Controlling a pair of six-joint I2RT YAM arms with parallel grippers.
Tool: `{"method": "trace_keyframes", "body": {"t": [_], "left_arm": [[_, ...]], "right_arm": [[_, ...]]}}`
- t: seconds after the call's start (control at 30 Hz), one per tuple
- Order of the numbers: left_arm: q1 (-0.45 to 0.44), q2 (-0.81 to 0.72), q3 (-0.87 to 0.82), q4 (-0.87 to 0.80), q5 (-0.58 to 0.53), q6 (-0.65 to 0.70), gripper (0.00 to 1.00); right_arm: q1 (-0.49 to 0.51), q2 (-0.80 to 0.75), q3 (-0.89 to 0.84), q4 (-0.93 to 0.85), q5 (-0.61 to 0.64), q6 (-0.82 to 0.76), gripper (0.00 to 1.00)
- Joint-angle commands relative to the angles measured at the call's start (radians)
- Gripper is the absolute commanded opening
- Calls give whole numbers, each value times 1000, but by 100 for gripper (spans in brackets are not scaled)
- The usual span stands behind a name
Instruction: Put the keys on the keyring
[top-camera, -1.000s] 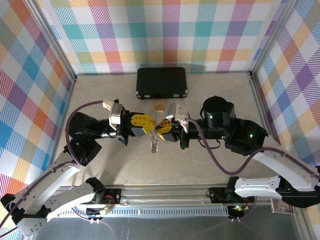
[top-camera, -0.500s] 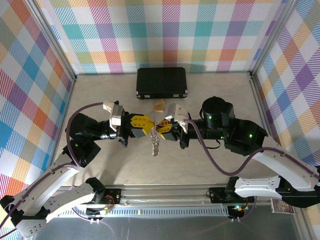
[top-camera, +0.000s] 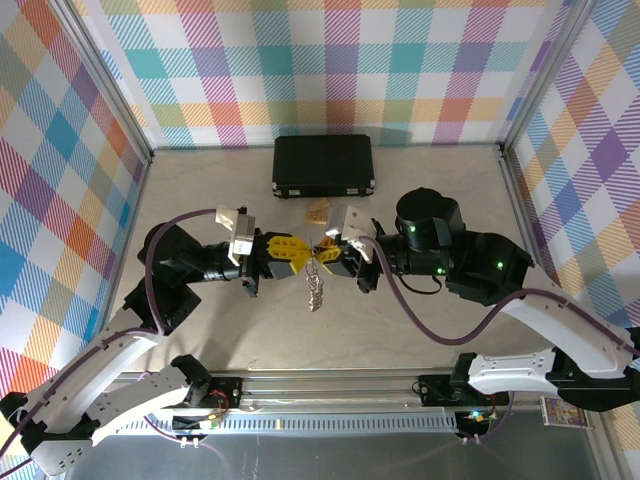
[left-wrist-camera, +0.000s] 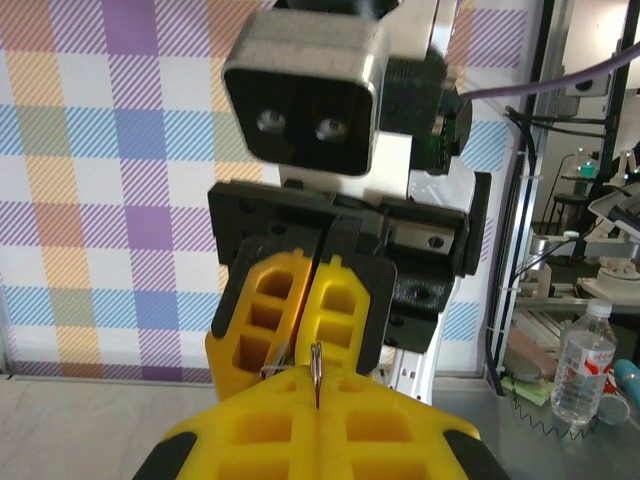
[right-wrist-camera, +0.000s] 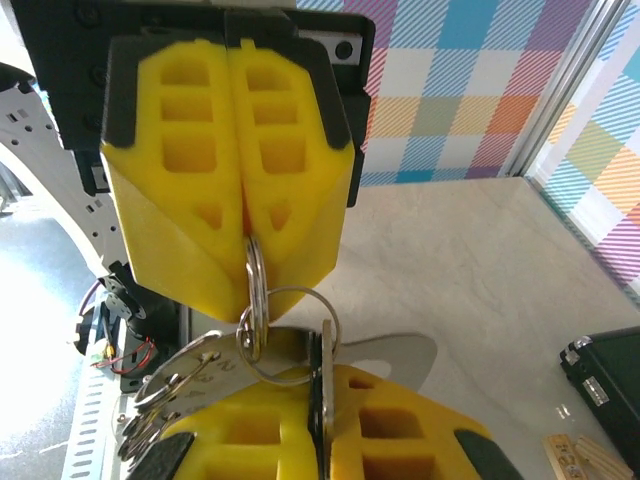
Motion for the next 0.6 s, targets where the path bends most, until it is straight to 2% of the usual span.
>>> {"method": "trace_keyframes", "body": {"t": [0.0, 0.33, 0.57], "left_arm": [[-1, -4, 24, -3, 14, 35, 0], [-1, -9, 34, -78, -19, 86, 0], [-1, -7, 60, -187, -35, 154, 0]], "right_arm": [[-4, 15, 47, -26, 14, -23, 0], [-4, 31, 66, -44, 22, -37, 0], [-4, 37, 90, -66, 52, -55, 0]]}}
